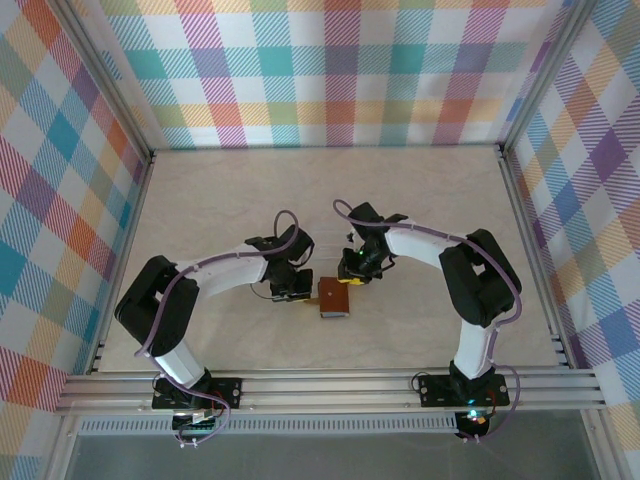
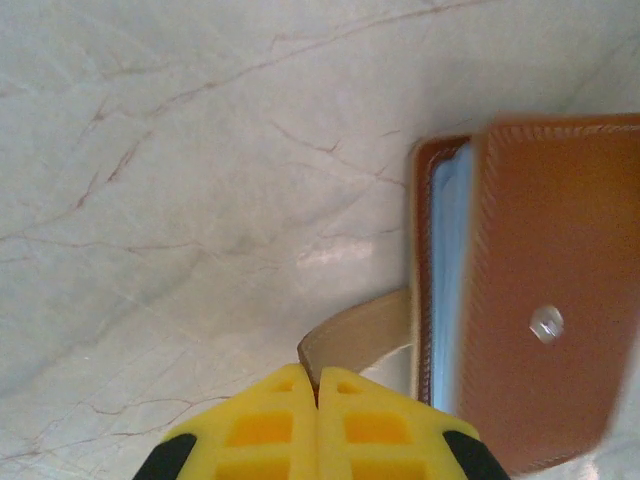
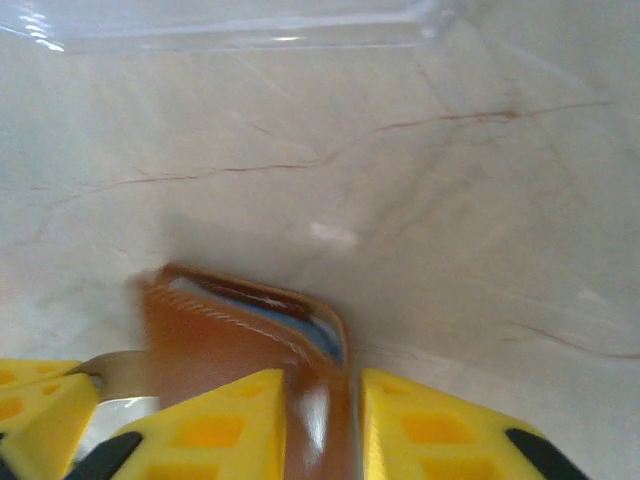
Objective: Take the credit cards out of the card holder
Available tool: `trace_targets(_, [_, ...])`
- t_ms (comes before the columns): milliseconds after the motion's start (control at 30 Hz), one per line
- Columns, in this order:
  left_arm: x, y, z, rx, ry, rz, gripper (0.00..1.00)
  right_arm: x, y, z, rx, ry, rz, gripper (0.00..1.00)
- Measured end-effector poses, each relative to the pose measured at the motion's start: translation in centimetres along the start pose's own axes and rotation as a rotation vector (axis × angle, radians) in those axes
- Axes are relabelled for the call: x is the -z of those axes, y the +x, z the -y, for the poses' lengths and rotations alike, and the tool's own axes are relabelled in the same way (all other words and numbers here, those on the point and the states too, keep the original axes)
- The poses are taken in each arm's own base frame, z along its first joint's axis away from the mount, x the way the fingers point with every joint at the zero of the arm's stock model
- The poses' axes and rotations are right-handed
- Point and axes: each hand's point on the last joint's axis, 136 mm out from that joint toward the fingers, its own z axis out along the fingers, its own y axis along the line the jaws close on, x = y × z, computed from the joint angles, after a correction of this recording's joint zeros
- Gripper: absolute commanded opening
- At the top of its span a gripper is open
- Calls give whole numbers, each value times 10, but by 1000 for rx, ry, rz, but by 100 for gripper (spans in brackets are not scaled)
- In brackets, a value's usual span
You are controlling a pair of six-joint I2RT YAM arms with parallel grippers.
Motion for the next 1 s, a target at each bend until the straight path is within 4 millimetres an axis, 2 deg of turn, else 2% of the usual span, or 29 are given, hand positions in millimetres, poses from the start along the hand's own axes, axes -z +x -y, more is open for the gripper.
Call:
trace_targets(67, [-4, 3, -4, 11, 4, -9, 1, 1, 4, 5, -2, 36, -9, 52])
trace_targets(167, [-9, 4, -11, 40, 30, -25, 1, 6, 6, 9, -4, 100, -7, 60])
trace_targets(267, [-11, 3, -14, 82, 94, -28, 1, 10, 8, 4, 9, 143, 4, 67])
trace_targets(400, [-13, 2, -14, 110, 180, -33, 1, 12, 21, -6, 39, 187, -9, 78])
trace_targets(533, [-14, 1, -9, 129, 248, -42, 1, 16, 28, -29, 92, 204, -7, 84])
trace_targets(633, [-15, 2, -9, 137, 283, -50, 1, 15, 30, -40, 111, 227, 6, 87])
trace_targets(1000, [-17, 4, -7, 175, 371, -34, 1, -9, 54, -23, 46, 376, -44, 93])
